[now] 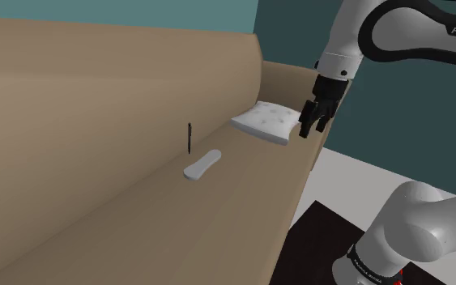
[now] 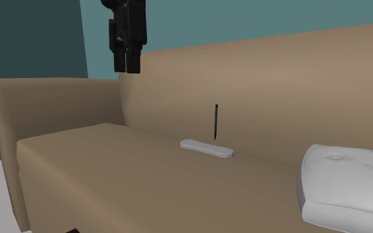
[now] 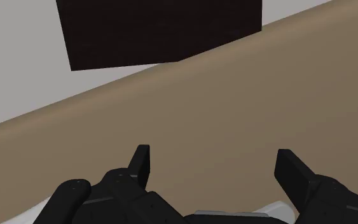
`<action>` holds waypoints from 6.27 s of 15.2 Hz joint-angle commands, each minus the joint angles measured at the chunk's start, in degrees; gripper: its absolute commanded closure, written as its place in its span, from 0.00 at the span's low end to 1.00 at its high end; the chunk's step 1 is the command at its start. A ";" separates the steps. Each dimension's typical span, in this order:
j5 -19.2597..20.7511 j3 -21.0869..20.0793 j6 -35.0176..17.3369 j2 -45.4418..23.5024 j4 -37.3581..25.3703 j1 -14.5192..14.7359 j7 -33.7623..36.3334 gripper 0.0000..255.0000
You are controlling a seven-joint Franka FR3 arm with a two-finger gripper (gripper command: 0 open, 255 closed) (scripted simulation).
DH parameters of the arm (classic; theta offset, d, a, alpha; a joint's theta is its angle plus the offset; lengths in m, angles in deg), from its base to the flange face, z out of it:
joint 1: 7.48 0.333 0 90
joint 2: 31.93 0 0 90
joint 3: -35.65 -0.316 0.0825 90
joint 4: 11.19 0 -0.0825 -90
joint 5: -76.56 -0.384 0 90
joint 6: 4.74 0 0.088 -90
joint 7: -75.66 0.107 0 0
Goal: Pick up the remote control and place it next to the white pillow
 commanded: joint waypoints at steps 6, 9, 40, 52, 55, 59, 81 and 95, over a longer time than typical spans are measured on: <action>-3.45 -6.40 -7.97 -6.17 0.90 -1.83 12.34 0.00; -4.64 -10.02 -12.73 -11.03 0.24 -3.12 19.68 0.00; 15.84 -18.36 -36.79 -67.63 -30.46 -6.48 81.72 0.00; 16.15 -18.20 -37.75 -68.25 -30.07 -6.38 81.92 1.00; 16.15 -18.20 -37.75 -68.24 -30.07 -6.39 81.91 1.00; 16.15 -18.20 -37.75 -68.25 -30.07 -6.38 81.92 1.00; 12.87 -19.61 -23.22 -62.11 -38.96 -7.07 79.71 1.00; 12.25 -19.98 -12.80 -61.22 -48.60 -6.66 79.12 1.00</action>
